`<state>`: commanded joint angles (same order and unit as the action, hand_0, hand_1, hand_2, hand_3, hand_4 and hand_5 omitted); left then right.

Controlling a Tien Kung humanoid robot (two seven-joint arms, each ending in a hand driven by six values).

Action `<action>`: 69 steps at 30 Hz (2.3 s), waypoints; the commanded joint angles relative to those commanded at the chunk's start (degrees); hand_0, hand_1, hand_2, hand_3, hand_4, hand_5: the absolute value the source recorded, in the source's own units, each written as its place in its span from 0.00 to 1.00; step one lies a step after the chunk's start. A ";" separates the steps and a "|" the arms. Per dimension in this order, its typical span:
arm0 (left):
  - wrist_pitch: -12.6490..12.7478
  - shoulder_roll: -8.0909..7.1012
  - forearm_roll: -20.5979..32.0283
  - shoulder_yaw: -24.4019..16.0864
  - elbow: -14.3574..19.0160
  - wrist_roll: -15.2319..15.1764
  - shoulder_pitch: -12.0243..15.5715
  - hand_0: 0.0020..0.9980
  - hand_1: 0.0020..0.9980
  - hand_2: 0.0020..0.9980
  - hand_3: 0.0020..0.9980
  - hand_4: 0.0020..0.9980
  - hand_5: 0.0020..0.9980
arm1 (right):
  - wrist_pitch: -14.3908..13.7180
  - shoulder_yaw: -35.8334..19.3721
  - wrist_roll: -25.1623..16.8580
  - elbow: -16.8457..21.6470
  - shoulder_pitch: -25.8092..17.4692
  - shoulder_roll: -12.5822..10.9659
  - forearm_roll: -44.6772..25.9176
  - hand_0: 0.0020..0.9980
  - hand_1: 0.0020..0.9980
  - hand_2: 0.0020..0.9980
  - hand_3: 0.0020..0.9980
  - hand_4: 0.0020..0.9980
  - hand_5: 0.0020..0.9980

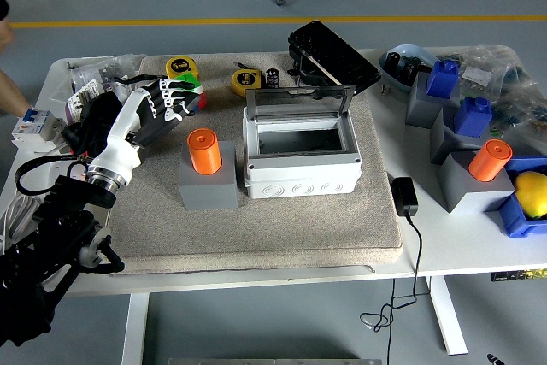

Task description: Fetch the battery,place it into the box,close the lid of the box

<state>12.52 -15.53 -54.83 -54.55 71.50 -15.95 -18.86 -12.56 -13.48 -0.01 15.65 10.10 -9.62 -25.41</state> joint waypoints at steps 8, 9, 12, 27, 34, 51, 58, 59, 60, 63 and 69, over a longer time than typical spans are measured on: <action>0.34 0.21 0.92 3.42 -2.49 -1.90 -0.74 0.61 0.64 0.59 0.60 0.98 0.43 | 0.07 0.09 -0.05 0.01 -0.06 0.02 -0.04 0.66 0.64 0.65 0.54 0.88 0.42; 0.31 0.29 0.96 3.80 -2.72 -2.06 -0.79 0.61 0.64 0.59 0.60 0.98 0.43 | 0.06 0.02 -0.10 0.03 -0.06 0.04 0.02 0.66 0.64 0.65 0.54 0.88 0.42; 0.10 0.43 1.23 4.74 -3.18 -2.41 -0.82 0.61 0.64 0.59 0.60 0.98 0.43 | 0.01 -0.14 -0.20 0.08 -0.08 0.10 0.21 0.66 0.64 0.65 0.54 0.88 0.42; -0.65 0.93 4.23 7.94 -4.35 -3.29 -2.03 0.55 0.61 0.58 0.58 0.99 0.36 | 0.16 0.03 -0.17 0.04 -0.12 0.01 -0.08 0.66 0.64 0.65 0.54 0.88 0.43; -1.37 1.53 6.59 9.06 -5.40 -3.22 -2.66 0.51 0.58 0.58 0.58 0.99 0.32 | 0.20 -0.23 -0.27 0.07 -0.16 0.13 0.08 0.66 0.64 0.65 0.54 0.88 0.43; -1.97 2.62 7.95 10.58 -7.08 -3.63 -3.56 0.41 0.47 0.50 0.54 1.00 0.00 | 0.40 -0.29 -0.42 0.11 -0.32 0.15 -0.07 0.66 0.64 0.65 0.54 0.88 0.43; -1.66 2.92 7.72 11.10 -7.72 -3.86 -4.11 0.31 0.32 0.30 0.27 0.58 0.00 | 0.41 -0.35 -0.50 0.15 -0.31 0.17 -0.06 0.66 0.64 0.65 0.54 0.88 0.42; -1.64 2.99 7.68 11.12 -7.83 -3.78 -4.21 0.31 0.32 0.30 0.27 0.58 0.00 | 0.41 -0.35 -0.49 0.15 -0.30 0.17 -0.07 0.66 0.64 0.65 0.54 0.88 0.42; -1.59 3.07 7.74 11.18 -7.95 -3.71 -4.33 0.31 0.32 0.30 0.27 0.58 0.00 | 0.40 -0.37 -0.48 0.15 -0.30 0.18 -0.09 0.66 0.64 0.65 0.54 0.88 0.42; -1.71 3.35 8.13 11.33 -8.33 -3.25 -4.71 0.22 0.19 0.17 0.15 0.17 0.00 | 0.41 -0.41 -0.51 0.16 -0.31 0.18 -0.11 0.66 0.64 0.65 0.54 0.88 0.42; -2.58 3.84 8.82 11.48 -8.87 -2.26 -5.28 0.18 0.15 0.15 0.13 0.04 0.00 | 0.37 -0.38 -0.57 0.19 -0.30 0.25 -0.09 0.66 0.64 0.65 0.54 0.88 0.42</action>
<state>9.95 -11.68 -46.01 -43.06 62.63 -18.20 -24.14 -12.19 -13.85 -0.59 15.84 9.79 -9.38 -25.50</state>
